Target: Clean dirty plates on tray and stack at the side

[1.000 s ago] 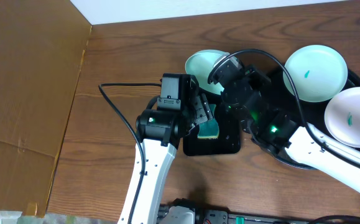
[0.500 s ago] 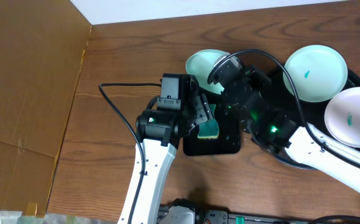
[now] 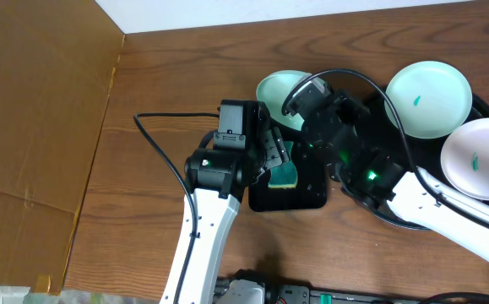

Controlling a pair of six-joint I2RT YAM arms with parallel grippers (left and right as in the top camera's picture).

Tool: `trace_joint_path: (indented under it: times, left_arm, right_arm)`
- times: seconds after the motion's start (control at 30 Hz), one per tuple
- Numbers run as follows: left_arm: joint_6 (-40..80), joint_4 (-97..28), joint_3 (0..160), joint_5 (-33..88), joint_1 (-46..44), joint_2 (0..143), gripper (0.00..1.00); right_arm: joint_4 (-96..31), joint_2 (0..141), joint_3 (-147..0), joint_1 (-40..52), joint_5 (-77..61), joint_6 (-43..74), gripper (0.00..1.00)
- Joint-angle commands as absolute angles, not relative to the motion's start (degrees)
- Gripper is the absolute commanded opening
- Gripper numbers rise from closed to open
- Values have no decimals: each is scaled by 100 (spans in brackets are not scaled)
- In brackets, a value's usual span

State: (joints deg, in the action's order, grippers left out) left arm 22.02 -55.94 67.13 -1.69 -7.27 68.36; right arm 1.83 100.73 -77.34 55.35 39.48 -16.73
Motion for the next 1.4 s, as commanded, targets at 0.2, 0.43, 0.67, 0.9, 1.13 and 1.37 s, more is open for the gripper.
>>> trace_joint_path:
  times: [0.2, 0.43, 0.67, 0.9, 1.13, 1.37]
  left_arm:
    - [2143, -5612, 6823, -198, -703, 6816, 78]
    - [2143, -5614, 6823, -198, -703, 6816, 78]
    - [2143, -5614, 6823, -198, -703, 6816, 78]
    - [2145, -5614, 6823, -198, -703, 6816, 78]
    - [2143, -5614, 6823, -198, -703, 6816, 78]
    - [2143, -5614, 6823, -198, -703, 6816, 78]
  right_arm:
    - [-165, 9985, -7824, 5586, 4045, -1039, 1]
    - [-672, 9985, -7824, 5474, 3964, -316, 1]
    - [-1570, 9972, -7828, 4941, 2670, 1431, 1]
    - [-2523, 9566, -7839, 3496, 27, 3100, 1]
    - [-3774, 9078, -7839, 1048, -1706, 3319, 1]
    - [-4845, 8844, -7837, -1387, -1697, 3205, 1]
